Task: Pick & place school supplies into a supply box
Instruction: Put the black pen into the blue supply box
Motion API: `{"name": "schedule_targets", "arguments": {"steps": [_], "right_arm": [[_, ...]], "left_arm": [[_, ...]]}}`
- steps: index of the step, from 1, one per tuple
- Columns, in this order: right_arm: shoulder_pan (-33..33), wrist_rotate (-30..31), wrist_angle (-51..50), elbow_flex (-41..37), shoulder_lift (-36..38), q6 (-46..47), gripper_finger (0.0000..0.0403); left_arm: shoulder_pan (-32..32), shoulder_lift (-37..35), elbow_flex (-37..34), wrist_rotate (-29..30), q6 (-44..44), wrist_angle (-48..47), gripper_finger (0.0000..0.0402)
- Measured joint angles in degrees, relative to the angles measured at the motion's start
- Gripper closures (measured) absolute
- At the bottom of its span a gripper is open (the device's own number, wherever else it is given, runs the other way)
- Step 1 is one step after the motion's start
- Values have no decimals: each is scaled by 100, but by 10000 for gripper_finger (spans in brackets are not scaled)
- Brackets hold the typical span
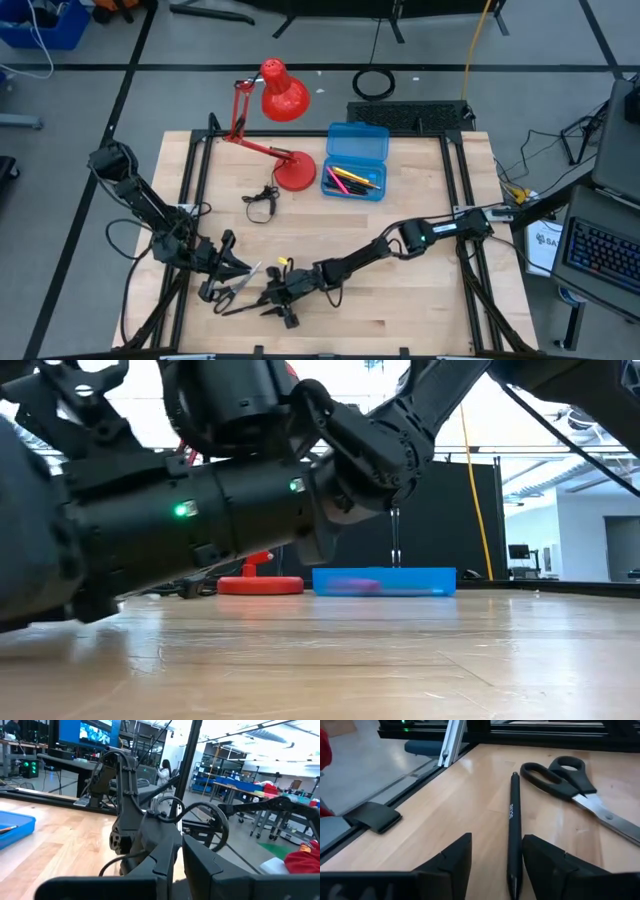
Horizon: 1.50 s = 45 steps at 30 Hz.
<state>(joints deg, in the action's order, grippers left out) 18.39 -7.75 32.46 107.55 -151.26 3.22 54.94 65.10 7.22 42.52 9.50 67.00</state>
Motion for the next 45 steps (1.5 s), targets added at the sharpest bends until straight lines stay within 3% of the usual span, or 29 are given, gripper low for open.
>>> {"name": "schedule_targets", "arguments": {"steps": [16, 24, 34, 45], "right_arm": [[-70, 107, -666, 199, -65, -240, 242], [-115, 137, -777, 197, -65, -242, 289], [-152, 157, -910, 190, -65, -271, 380], [-192, 15, -1016, 190, -65, -360, 382]], "left_arm": [[0, 0, 0, -42, 17, -43, 360], [0, 0, 0, -42, 22, -90, 360], [0, 0, 0, -42, 22, -104, 360], [2, 0, 0, -42, 78, -219, 360]]}}
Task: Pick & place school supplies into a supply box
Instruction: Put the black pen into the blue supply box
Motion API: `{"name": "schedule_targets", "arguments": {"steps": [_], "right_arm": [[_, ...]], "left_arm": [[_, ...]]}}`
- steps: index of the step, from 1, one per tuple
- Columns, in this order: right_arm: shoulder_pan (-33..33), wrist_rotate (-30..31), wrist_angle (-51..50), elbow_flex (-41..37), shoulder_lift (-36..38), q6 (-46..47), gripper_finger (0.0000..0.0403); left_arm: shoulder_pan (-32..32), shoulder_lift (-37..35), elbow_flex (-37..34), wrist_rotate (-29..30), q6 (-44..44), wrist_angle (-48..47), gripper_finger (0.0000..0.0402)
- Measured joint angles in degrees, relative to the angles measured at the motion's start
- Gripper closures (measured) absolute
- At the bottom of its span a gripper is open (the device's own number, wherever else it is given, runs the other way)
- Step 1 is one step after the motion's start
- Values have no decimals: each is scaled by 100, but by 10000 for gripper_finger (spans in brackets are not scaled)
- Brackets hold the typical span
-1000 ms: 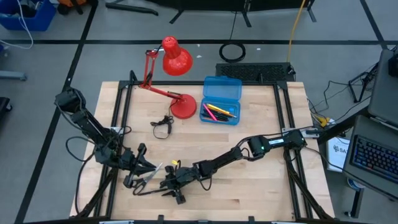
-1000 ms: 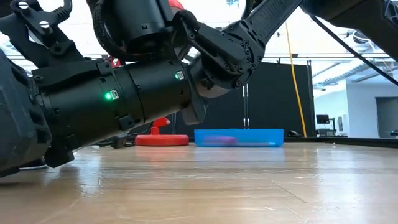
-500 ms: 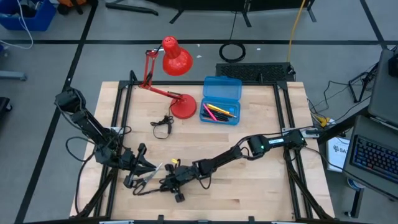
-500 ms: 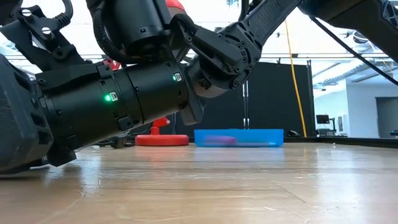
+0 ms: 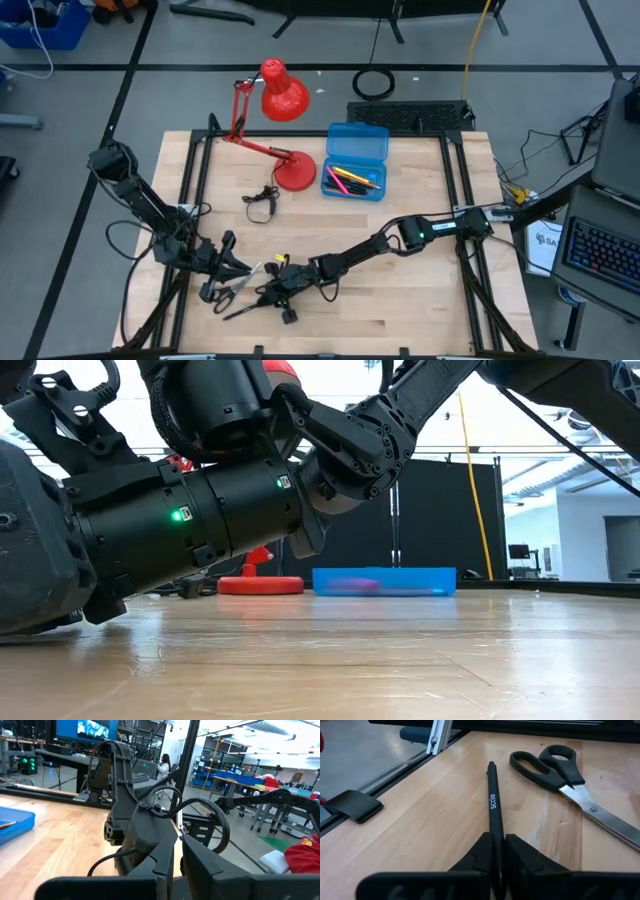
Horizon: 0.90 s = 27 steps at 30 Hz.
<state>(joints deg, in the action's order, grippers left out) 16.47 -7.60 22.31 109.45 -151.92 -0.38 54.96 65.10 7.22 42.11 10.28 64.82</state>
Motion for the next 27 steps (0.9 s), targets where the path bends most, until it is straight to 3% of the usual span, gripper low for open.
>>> {"name": "schedule_targets", "arguments": {"steps": [27], "right_arm": [[9, 2, -3, -31, 226, -188, 382]], "left_arm": [[0, 0, 2, 2, 60, -90, 360]]}}
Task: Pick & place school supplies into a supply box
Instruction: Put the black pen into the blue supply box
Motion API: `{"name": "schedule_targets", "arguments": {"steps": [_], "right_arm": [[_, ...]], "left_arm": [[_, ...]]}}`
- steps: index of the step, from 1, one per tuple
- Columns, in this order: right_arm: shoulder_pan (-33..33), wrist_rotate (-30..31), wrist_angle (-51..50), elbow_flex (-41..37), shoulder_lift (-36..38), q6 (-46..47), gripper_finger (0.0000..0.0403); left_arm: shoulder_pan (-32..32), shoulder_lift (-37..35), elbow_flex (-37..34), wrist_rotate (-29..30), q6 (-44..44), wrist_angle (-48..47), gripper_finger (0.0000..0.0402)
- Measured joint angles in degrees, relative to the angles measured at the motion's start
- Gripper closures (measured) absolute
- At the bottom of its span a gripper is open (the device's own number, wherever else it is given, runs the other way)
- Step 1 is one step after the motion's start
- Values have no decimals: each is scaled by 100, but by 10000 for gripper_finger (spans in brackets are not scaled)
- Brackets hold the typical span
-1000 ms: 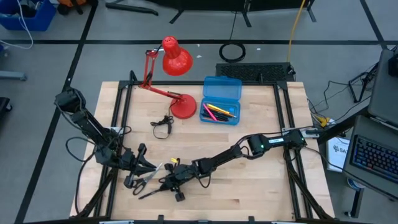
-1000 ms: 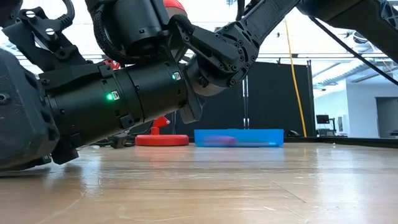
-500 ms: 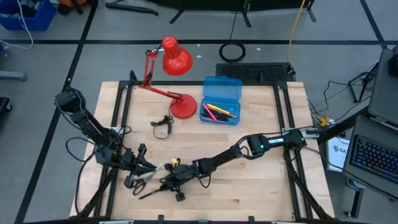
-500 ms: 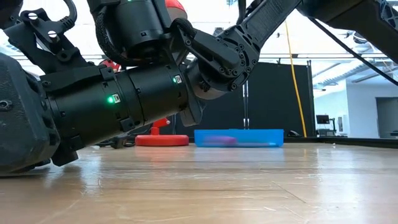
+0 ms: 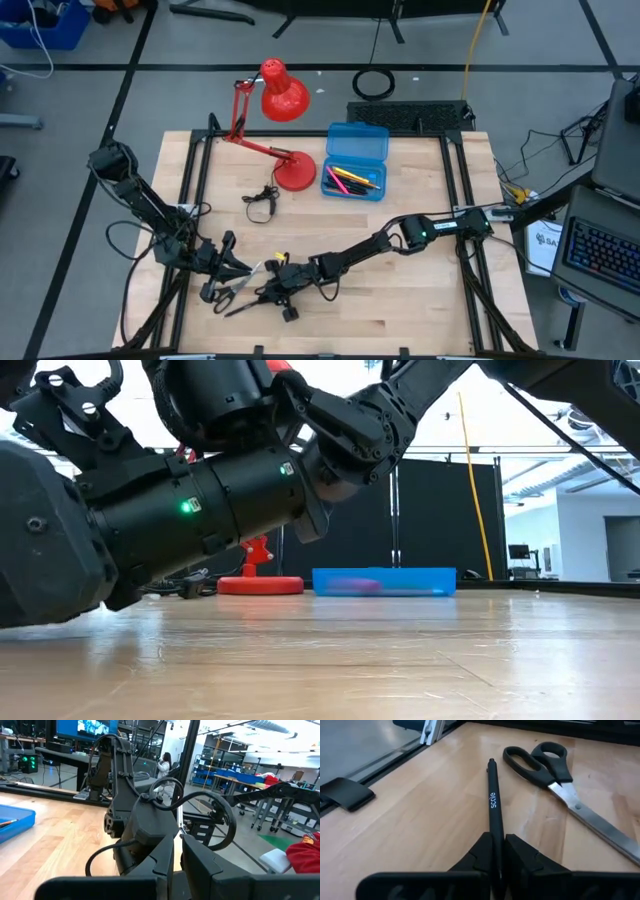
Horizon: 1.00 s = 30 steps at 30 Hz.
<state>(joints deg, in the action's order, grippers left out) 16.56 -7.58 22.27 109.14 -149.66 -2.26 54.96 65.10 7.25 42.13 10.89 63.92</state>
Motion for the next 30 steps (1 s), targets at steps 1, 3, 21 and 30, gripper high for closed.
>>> {"name": "schedule_targets", "arguments": {"steps": [1, 3, 21, 30], "right_arm": [[0, 6, -4, 0, 10, 2, 382], [0, 11, 0, 0, 10, 0, 382], [-6, 34, -10, 9, 337, -152, 382], [-209, 164, -334, -7, 531, -179, 382]], "left_arm": [[-1, 1, 0, 0, 7, -3, 360], [0, 2, 0, 0, 12, -11, 360], [-2, 2, 0, 0, 27, -39, 360], [0, 2, 0, 2, 53, -30, 360]]}}
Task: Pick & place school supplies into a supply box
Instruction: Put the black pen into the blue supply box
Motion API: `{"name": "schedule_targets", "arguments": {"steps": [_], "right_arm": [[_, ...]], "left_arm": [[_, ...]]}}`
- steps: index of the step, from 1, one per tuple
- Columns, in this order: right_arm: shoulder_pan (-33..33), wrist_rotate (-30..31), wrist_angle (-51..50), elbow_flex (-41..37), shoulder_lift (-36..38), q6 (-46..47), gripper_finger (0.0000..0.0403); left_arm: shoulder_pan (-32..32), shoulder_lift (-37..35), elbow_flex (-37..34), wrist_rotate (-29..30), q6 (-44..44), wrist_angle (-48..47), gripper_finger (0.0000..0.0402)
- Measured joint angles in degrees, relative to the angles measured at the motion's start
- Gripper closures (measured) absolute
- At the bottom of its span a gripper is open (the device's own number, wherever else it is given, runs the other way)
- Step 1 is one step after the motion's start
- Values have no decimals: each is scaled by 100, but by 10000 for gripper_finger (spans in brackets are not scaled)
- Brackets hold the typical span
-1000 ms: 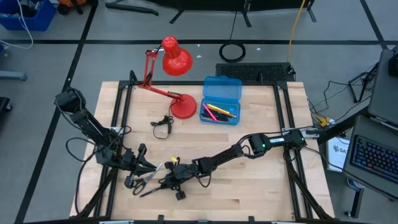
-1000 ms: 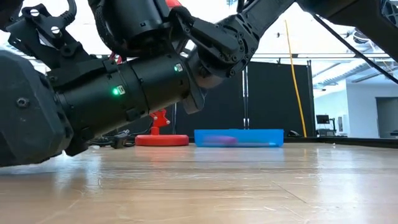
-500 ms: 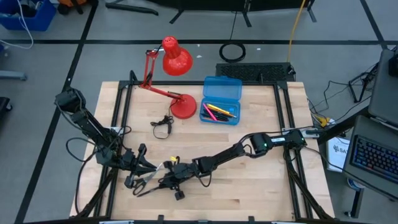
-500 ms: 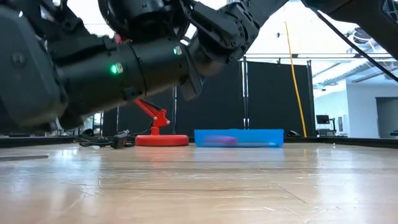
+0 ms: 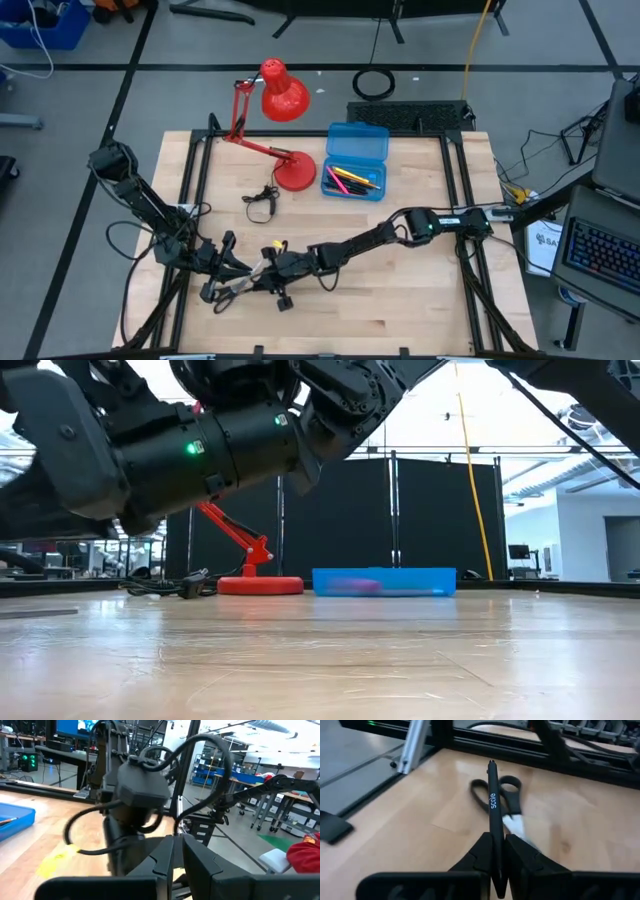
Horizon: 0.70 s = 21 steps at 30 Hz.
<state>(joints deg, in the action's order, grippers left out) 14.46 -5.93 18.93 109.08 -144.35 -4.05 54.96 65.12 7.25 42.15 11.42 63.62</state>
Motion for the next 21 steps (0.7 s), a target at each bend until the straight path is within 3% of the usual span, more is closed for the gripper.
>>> {"name": "schedule_targets", "arguments": {"steps": [9, 21], "right_arm": [[-189, 161, 253, -671, 454, 31, 382], [-491, 585, 1158, -2779, 2024, 35, 382]], "left_arm": [[-2, 0, 0, 39, 31, 6, 360], [-2, 0, 0, 45, 34, 9, 360]]}}
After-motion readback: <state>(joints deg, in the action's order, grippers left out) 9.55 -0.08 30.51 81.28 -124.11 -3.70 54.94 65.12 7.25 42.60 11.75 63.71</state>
